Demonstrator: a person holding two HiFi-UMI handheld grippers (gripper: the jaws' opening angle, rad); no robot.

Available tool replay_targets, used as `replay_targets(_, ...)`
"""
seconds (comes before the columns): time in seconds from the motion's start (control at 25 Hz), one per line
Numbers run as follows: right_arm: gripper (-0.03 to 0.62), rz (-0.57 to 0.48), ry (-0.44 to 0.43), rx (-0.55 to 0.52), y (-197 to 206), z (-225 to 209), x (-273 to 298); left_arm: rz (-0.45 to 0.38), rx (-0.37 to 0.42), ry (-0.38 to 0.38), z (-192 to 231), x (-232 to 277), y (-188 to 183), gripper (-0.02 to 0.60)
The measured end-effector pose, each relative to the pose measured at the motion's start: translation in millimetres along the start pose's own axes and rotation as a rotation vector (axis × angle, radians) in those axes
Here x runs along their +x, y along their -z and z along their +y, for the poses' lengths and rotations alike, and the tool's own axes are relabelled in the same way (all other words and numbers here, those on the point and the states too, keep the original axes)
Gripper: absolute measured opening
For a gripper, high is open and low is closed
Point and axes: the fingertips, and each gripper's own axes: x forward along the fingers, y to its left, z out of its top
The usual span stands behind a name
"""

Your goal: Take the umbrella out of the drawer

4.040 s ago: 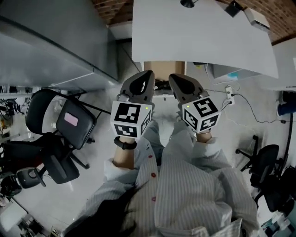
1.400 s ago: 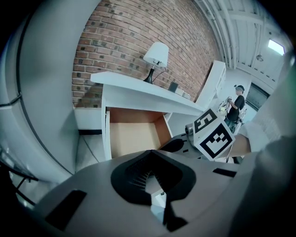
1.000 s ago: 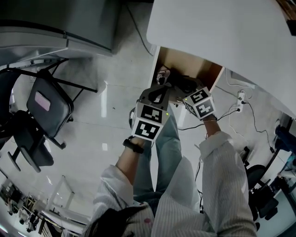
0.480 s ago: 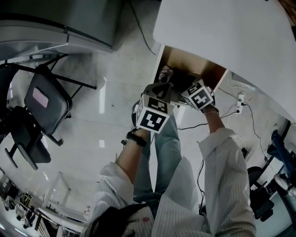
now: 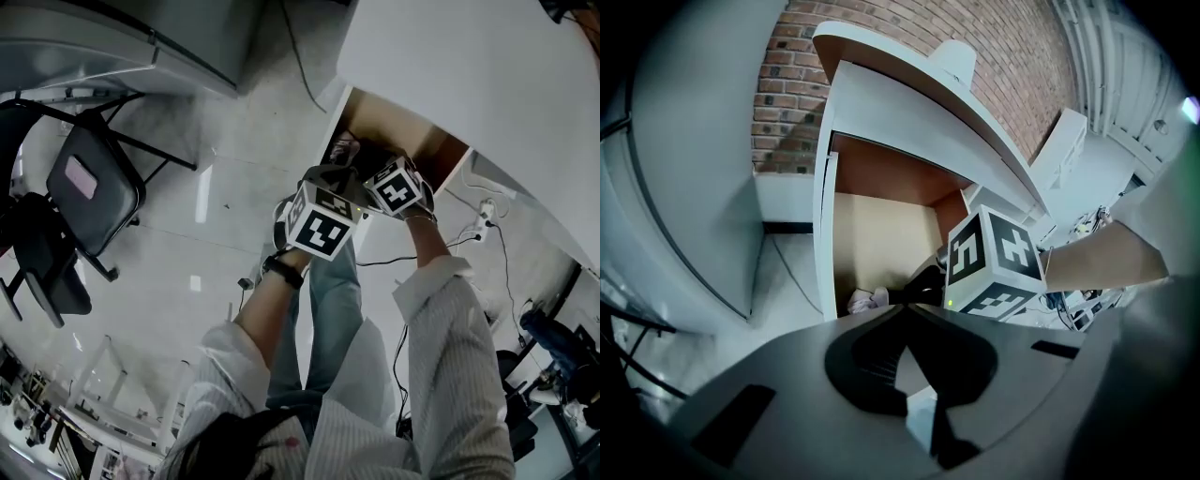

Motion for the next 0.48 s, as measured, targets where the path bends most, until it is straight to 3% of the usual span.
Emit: replay_targets(0.48, 0.228, 0.104, 0.017, -0.118, -7.2, 5.8, 8.7, 0.012, -0.002, 0.019, -1.2, -3.4, 11.7, 0.009)
